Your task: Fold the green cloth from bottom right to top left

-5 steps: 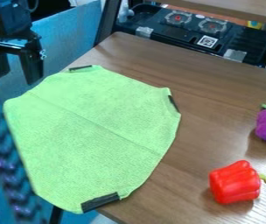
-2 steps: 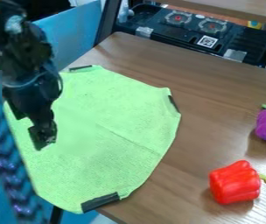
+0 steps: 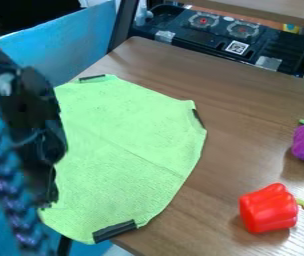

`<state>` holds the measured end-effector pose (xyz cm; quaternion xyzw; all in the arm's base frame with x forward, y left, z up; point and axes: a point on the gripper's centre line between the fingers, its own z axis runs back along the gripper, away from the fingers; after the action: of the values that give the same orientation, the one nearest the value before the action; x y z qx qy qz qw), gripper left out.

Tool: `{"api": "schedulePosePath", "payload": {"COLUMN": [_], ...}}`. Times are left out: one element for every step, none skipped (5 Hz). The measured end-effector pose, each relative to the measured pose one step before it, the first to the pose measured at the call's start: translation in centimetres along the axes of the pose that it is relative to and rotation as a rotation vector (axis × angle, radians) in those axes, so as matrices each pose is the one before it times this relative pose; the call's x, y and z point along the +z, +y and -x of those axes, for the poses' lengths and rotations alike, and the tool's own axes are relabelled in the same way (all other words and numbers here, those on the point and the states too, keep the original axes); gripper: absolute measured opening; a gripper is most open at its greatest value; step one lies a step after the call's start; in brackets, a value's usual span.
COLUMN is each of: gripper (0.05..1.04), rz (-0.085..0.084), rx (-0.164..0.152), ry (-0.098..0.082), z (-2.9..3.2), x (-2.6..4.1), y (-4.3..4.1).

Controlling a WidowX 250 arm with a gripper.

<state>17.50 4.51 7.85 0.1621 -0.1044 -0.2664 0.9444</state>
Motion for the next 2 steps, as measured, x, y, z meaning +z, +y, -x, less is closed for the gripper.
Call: {"api": "schedulePosePath", "payload": {"gripper": [1.001, 1.001], "rz": [0.0019, -0.0044], "rx": [-0.0339, -0.0208], "ry": [0.0280, -0.0022], "z": [-0.022, -0.566], "x": [-1.194, -0.870], "y": [-1.255, -0.997]}}
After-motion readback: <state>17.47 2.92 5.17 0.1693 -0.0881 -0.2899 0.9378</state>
